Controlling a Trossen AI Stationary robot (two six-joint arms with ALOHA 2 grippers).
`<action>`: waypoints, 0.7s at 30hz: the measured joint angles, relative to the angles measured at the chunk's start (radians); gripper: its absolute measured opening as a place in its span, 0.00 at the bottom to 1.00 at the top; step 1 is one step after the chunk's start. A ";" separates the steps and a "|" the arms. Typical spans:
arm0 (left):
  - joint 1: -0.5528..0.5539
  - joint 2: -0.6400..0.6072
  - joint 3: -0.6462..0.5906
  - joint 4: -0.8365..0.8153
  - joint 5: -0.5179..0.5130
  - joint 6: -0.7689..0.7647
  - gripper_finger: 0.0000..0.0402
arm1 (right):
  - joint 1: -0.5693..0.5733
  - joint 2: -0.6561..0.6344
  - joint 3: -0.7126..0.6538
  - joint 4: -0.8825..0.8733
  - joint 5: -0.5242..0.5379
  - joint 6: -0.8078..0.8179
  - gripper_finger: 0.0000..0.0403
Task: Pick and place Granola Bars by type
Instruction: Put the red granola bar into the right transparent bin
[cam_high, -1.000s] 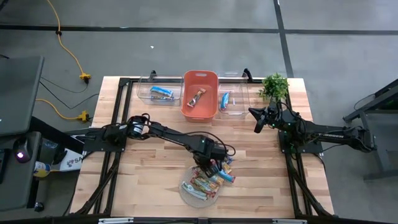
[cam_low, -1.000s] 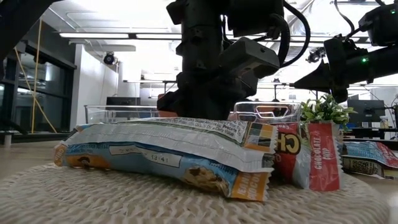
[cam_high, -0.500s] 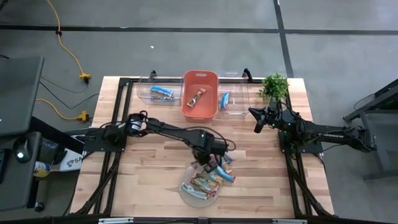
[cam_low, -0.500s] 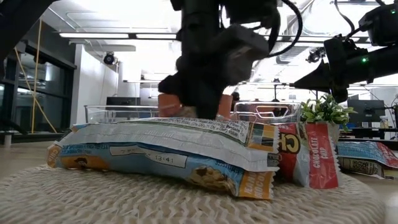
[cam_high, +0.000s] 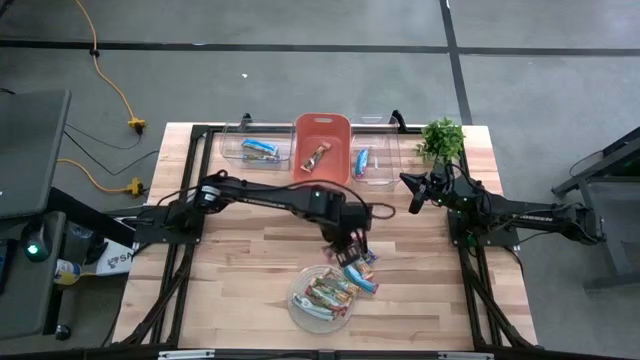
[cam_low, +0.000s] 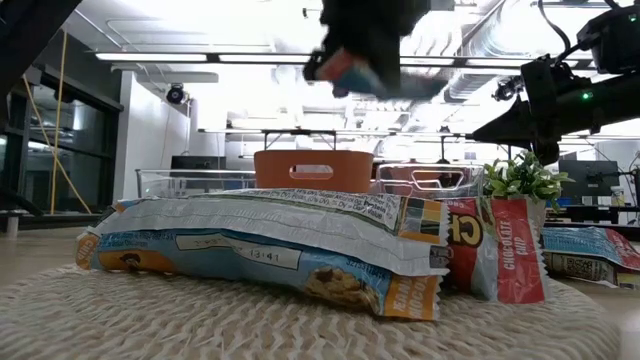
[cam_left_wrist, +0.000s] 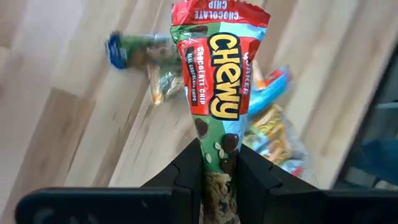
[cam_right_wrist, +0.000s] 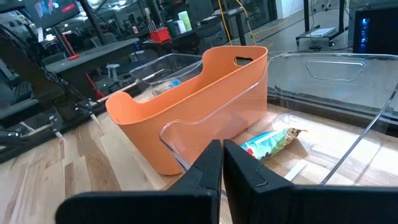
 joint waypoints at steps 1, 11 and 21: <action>0.003 -0.001 0.024 0.014 0.000 0.009 0.16 | 0.000 0.000 0.000 -0.003 0.000 0.000 0.00; 0.041 -0.002 0.174 0.230 0.057 0.057 0.16 | 0.000 0.000 0.000 -0.002 0.000 0.000 0.00; 0.150 -0.010 0.171 0.542 0.212 -0.007 0.16 | 0.000 0.000 0.000 -0.003 0.000 0.000 0.00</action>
